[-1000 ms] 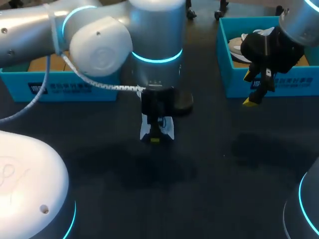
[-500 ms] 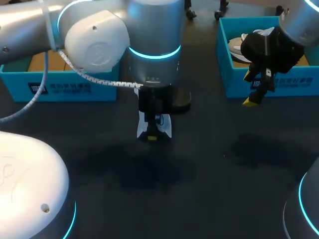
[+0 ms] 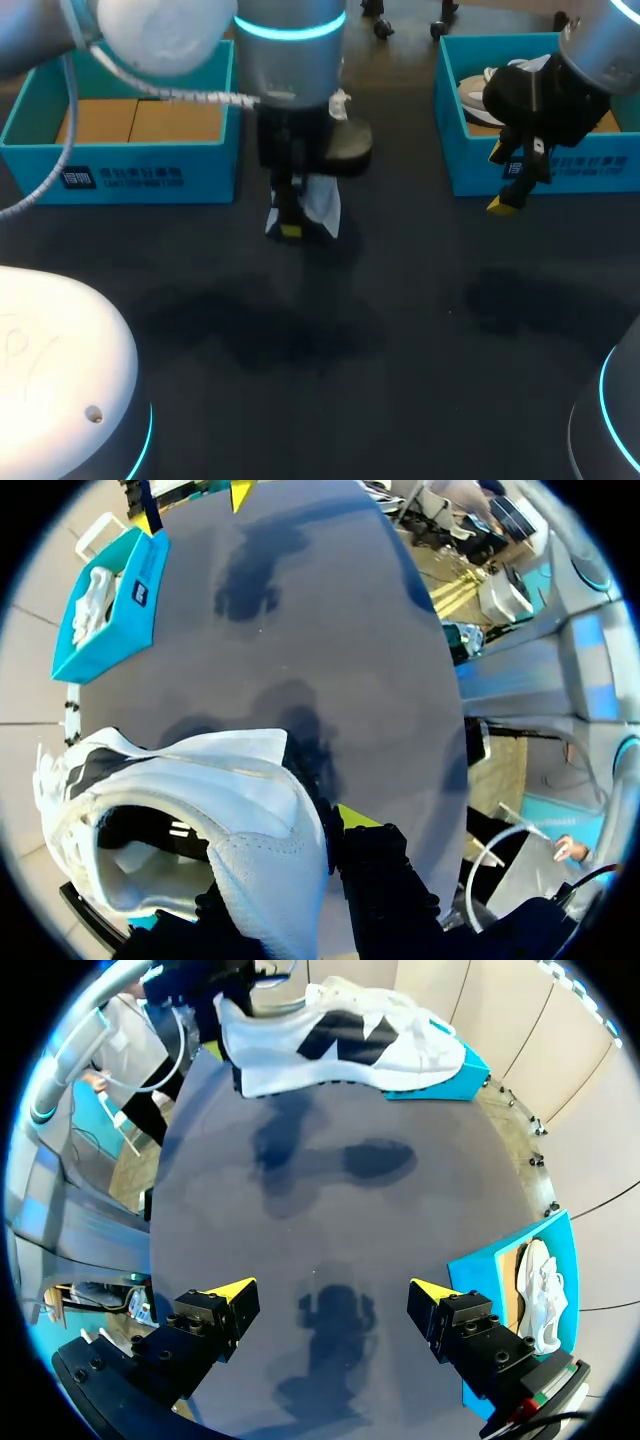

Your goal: Take the shoe out of the shoebox, open the shoe tongue, remove and reinsert the insole, then place the shoe into the shoebox

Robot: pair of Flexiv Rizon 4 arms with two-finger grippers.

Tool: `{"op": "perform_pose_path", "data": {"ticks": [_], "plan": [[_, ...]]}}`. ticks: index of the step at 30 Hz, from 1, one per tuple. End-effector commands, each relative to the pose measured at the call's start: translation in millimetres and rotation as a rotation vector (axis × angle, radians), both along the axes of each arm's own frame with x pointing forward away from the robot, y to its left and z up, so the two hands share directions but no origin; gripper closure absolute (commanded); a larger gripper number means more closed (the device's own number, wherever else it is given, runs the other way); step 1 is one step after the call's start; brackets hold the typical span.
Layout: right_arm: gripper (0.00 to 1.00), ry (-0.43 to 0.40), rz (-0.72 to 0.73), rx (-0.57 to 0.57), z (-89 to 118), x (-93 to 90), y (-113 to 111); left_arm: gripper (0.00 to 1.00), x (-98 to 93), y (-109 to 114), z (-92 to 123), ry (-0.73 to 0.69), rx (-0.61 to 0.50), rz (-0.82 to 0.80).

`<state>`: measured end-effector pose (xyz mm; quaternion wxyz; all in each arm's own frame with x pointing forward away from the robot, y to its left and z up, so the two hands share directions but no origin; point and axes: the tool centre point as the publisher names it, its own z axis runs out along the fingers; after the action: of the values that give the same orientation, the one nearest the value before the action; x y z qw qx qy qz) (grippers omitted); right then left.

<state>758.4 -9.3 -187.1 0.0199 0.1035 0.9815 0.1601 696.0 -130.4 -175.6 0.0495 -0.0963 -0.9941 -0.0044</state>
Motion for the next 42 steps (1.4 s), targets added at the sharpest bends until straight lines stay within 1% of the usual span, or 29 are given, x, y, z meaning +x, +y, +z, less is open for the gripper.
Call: {"op": "perform_pose_path", "data": {"ticks": [1,5,9,11,12,13,16,17,18,19,26,27,30,36,37,38,42], "plan": [[0.00,0.001,-0.001,-0.002,-0.8,0.8,1.1,1.00,5.2,10.2,15.8,0.012,-0.012,-0.026],[0.00,0.001,-0.001,-0.002,-0.8,0.8,1.1,1.00,10.7,24.8,15.1,-0.002,-0.017,-0.050],[0.00,0.001,-0.001,-0.002,-0.8,0.8,1.1,1.00,21.4,48.7,12.2,-0.006,-0.023,-0.075],[0.00,0.001,-0.001,-0.002,-0.8,0.8,1.1,1.00,29.4,64.4,12.5,-0.009,-0.029,-0.085],[0.00,0.001,-0.001,-0.002,-0.8,0.8,1.1,1.00,30.5,67.0,12.7,-0.010,-0.029,-0.085],[0.00,0.001,-0.001,-0.002,-0.8,0.8,1.1,1.00,36.2,78.2,13.0,-0.021,-0.031,-0.092],[0.00,0.001,-0.001,-0.002,-0.8,0.8,1.1,1.00,44.7,94.3,11.6,-0.025,-0.034,-0.096],[0.00,0.001,-0.001,-0.002,-0.8,0.8,1.1,1.00,52.7,106.4,8.6,-0.028,-0.031,-0.089],[0.00,0.001,-0.001,-0.002,-0.8,0.8,1.1,1.00,55.7,110.4,7.5,-0.021,-0.029,-0.080],[0.00,0.001,-0.001,-0.002,-0.8,0.8,1.1,1.00,61.6,119.7,5.6,0.000,-0.034,-0.082],[0.00,0.001,-0.001,-0.002,-0.8,0.8,1.1,1.00,84.6,172.6,-0.3,0.004,-0.037,-0.049],[0.00,0.001,-0.001,-0.002,-0.8,0.8,1.1,1.00,89.5,183.7,-1.1,0.004,-0.037,-0.044],[0.00,0.001,-0.001,-0.002,-0.8,0.8,1.1,1.00,99.3,207.6,-2.5,0.011,-0.039,-0.021],[0.00,0.001,-0.001,-0.002,-0.8,0.8,1.1,1.00,118.7,248.1,-4.1,0.000,-0.032,0.037],[0.00,0.001,-0.001,-0.002,-0.8,0.8,1.1,1.00,119.8,250.2,-4.2,-0.001,-0.031,0.040],[0.00,0.001,-0.001,-0.002,-0.8,0.8,1.1,1.00,124.2,259.5,-4.7,0.003,-0.032,0.054],[0.00,0.001,-0.001,-0.002,-0.8,0.8,1.1,1.00,133.9,280.1,-6.6,0.019,-0.023,0.039]]}}
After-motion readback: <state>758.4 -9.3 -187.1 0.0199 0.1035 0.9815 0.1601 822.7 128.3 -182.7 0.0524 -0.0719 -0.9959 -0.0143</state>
